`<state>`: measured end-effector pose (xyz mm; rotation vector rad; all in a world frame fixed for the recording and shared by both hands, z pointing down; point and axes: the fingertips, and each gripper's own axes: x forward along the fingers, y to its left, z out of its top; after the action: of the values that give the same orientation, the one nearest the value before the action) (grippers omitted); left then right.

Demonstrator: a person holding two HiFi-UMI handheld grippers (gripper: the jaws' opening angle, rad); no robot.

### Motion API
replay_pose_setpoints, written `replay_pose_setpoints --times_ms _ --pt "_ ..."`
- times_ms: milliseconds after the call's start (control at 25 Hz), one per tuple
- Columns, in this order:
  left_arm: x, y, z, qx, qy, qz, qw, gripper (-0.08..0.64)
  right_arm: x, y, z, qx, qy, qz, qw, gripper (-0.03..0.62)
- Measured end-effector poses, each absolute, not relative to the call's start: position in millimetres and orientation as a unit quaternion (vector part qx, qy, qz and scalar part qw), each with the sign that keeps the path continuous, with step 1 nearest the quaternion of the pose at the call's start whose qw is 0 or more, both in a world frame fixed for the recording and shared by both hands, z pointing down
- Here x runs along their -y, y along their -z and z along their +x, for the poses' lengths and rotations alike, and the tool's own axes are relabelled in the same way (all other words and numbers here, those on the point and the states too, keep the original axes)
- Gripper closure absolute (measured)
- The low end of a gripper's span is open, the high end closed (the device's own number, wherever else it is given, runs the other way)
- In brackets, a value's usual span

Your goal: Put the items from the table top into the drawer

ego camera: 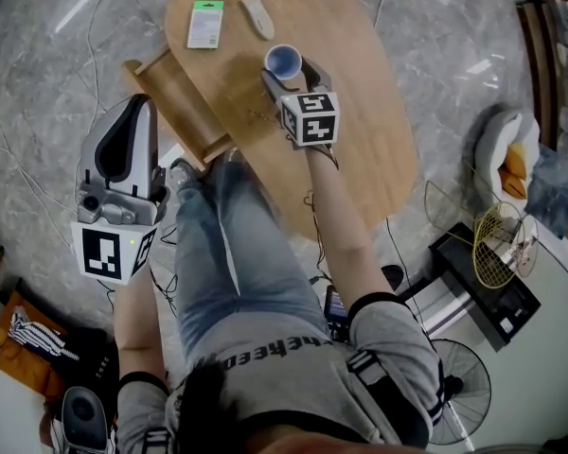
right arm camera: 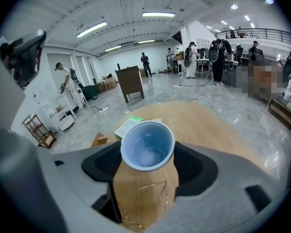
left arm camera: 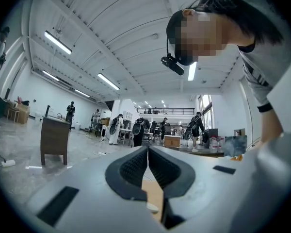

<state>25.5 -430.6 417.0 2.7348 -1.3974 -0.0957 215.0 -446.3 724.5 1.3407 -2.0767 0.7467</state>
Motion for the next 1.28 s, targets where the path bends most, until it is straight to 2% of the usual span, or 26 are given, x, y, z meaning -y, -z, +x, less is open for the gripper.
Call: replay_pose_setpoints --times_ms 440,1280 --pt "408.3 -419.9 -15.0 0.453 0.038 0.890 0.036 0.548 415.6 -690.8 132.3 0.806 -0.266 0.475 0.232 0.261" --pt "387.3 -448.8 -114.7 0.456 0.040 0.888 0.046 0.548 365.2 -753.3 0.2 0.809 -0.293 0.433 0.269 0.261"
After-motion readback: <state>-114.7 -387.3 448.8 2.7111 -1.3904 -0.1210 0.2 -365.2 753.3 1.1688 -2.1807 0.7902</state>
